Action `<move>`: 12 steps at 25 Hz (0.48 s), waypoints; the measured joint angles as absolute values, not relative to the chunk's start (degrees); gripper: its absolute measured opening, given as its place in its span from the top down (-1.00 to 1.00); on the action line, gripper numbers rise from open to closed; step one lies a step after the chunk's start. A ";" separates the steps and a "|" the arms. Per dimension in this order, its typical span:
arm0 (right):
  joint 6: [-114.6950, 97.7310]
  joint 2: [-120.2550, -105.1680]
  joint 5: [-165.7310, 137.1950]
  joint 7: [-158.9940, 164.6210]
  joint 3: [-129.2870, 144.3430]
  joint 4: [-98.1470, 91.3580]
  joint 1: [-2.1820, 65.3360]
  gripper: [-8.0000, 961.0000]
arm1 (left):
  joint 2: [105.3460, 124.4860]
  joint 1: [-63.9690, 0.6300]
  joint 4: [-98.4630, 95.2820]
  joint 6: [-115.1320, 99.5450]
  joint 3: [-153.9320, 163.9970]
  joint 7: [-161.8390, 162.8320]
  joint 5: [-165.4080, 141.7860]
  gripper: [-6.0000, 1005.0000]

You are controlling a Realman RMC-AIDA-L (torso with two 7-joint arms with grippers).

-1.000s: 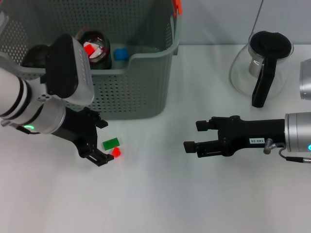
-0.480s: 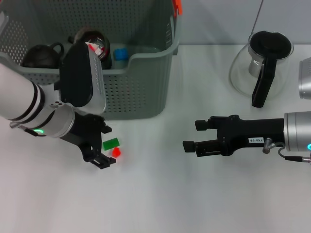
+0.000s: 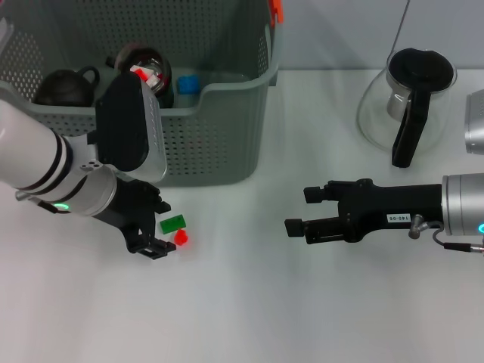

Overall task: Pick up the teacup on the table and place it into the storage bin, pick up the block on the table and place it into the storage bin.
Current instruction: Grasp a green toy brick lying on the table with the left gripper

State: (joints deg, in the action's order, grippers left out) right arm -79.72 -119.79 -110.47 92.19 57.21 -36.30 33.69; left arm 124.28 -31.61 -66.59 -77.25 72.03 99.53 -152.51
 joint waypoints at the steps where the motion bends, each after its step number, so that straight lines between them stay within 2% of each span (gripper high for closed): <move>1: -79.71 -119.79 -110.49 92.19 57.21 -36.30 33.69 -0.90 | 124.28 -31.67 -66.42 -76.98 72.05 99.53 -152.54 -0.31; 12: -79.62 -119.79 -110.31 92.19 57.22 -36.30 33.78 -0.90 | 124.31 -32.35 -65.05 -73.22 73.30 100.39 -153.69 -0.20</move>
